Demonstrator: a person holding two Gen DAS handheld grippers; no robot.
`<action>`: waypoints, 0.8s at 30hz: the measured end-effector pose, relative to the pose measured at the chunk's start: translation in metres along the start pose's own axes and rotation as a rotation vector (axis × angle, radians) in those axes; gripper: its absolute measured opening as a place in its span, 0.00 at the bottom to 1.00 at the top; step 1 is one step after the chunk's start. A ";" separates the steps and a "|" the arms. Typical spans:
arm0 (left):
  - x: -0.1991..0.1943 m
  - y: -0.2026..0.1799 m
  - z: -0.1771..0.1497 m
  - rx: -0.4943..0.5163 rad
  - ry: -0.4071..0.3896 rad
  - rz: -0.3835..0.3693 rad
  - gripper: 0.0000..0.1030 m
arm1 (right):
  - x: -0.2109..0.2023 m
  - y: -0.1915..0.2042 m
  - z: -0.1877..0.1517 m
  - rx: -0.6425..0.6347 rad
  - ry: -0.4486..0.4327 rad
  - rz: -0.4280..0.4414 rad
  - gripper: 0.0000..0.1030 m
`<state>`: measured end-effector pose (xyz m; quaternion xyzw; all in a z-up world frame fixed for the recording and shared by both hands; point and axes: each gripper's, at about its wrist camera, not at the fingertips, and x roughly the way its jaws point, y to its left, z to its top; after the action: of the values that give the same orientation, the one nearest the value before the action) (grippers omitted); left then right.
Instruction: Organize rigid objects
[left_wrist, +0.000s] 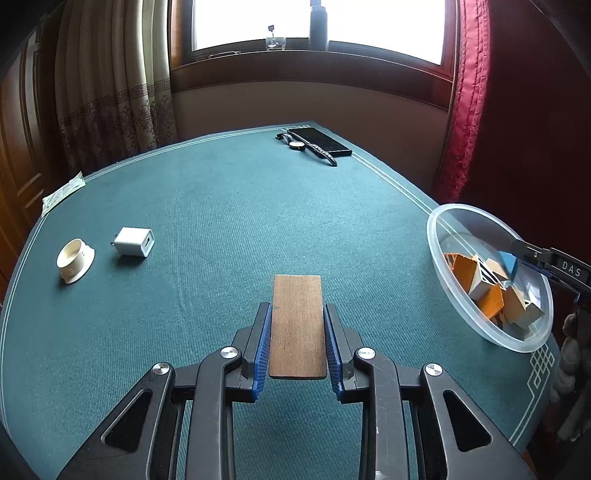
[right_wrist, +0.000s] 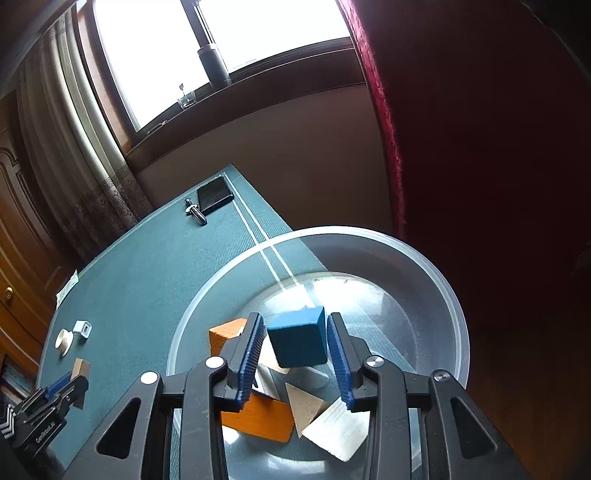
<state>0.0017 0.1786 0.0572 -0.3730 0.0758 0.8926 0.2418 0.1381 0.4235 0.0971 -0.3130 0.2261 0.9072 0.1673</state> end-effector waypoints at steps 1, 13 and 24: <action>0.000 -0.003 0.001 0.007 -0.003 -0.005 0.27 | -0.001 0.000 0.000 -0.002 -0.006 -0.002 0.41; 0.003 -0.048 0.018 0.089 0.009 -0.179 0.27 | -0.003 -0.005 -0.001 0.026 -0.035 -0.023 0.41; 0.021 -0.095 0.027 0.149 0.065 -0.307 0.27 | -0.006 -0.007 0.001 0.027 -0.053 -0.027 0.41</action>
<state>0.0182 0.2783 0.0659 -0.3898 0.0916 0.8245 0.3999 0.1455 0.4290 0.0993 -0.2895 0.2295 0.9096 0.1899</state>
